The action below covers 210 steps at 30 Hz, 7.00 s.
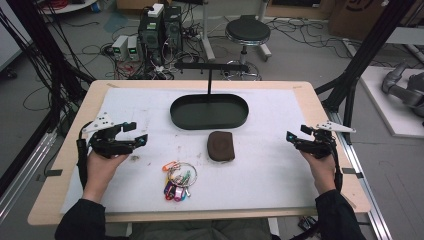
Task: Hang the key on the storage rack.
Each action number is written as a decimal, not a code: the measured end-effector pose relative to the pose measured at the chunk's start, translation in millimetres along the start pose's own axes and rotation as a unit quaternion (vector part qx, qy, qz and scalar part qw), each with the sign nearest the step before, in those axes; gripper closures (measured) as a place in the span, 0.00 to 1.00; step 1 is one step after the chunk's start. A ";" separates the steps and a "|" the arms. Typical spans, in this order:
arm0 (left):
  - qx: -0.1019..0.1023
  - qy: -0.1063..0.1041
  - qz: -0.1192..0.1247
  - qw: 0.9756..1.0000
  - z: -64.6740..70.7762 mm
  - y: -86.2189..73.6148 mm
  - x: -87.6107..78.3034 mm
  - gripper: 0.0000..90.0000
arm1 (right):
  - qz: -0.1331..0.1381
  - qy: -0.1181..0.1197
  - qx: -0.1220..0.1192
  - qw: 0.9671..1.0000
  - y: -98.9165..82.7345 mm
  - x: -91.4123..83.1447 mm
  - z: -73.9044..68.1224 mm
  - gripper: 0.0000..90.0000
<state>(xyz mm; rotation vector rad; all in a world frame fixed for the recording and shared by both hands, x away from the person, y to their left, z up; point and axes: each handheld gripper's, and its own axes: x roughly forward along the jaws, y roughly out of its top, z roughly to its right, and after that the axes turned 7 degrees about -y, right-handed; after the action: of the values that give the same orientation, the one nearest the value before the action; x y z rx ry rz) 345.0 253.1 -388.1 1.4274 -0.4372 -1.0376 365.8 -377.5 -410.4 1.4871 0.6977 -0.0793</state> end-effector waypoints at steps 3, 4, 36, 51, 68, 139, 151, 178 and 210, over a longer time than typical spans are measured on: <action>0.000 -0.009 -0.006 1.000 2.9 -0.2 2.4 0.31 | -0.002 -0.001 0.000 1.000 -0.2 1.7 0.3 0.27; 0.000 -0.009 -0.006 1.000 2.9 -0.2 2.4 0.31 | -0.002 -0.002 0.001 1.000 -0.1 2.0 0.0 0.27; 0.004 -0.116 -0.108 0.987 37.0 -7.0 75.9 0.52 | -0.014 0.001 -0.011 1.000 -1.1 6.6 -2.6 0.27; 0.031 -0.123 -0.205 0.971 49.5 -14.0 108.1 0.71 | -0.018 0.004 -0.010 1.000 -2.1 7.0 -2.5 0.27; 0.055 -0.108 -0.255 0.959 57.2 -19.2 116.3 0.89 | -0.017 0.004 -0.010 1.000 -2.2 7.4 -1.4 0.27; 0.086 -0.165 -0.112 0.976 77.0 25.9 64.4 0.96 | -0.009 0.010 -0.010 1.000 -2.0 10.1 1.4 0.28; 0.109 -0.152 -0.084 0.979 79.8 56.0 57.8 0.96 | -0.006 0.006 -0.008 1.000 -1.7 11.1 2.3 0.28; 0.138 -0.114 -0.047 0.983 54.9 143.0 63.0 0.96 | -0.005 0.005 -0.005 1.000 -1.6 11.6 3.7 0.28; 0.106 -0.016 -0.044 0.993 -10.4 171.1 103.0 0.96 | -0.006 0.008 -0.006 1.000 -1.4 12.0 3.6 0.28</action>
<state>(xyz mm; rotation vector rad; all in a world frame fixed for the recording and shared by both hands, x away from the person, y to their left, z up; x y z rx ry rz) 461.5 148.5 -263.8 1.6331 -0.5244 -1.1105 376.2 -376.6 -417.6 1.4733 0.7200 -0.0717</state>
